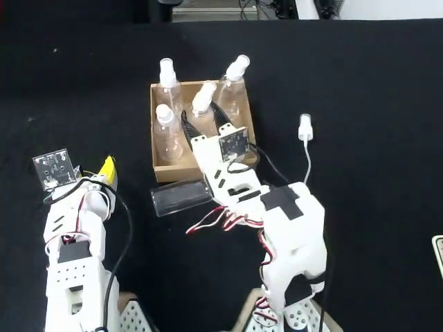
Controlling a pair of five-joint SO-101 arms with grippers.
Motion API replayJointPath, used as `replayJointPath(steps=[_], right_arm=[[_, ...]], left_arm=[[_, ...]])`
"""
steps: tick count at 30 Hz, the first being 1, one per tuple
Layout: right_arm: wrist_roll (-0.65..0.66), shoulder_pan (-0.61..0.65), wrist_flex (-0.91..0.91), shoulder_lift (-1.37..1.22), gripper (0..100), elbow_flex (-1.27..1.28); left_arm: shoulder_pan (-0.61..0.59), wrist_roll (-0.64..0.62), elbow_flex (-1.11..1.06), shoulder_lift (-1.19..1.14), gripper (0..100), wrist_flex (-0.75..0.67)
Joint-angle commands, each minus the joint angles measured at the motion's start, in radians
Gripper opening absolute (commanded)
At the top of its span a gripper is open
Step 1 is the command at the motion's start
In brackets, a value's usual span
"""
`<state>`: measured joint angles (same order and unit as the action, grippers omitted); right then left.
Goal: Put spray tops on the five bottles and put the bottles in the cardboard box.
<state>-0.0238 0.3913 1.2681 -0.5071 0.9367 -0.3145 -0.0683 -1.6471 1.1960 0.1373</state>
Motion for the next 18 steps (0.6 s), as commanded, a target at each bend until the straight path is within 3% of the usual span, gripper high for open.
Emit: replayJointPath(steps=[1, 18], right_arm=[[-0.052, 0.000, 0.017, 0.045, 1.2, -0.013], [-0.064, 0.005, 0.012, 0.044, 1.5, 0.016]], left_arm=[[0.007, 0.005, 0.012, 0.014, 22, -0.021], [0.007, 0.005, 0.012, 0.014, 22, -0.021]])
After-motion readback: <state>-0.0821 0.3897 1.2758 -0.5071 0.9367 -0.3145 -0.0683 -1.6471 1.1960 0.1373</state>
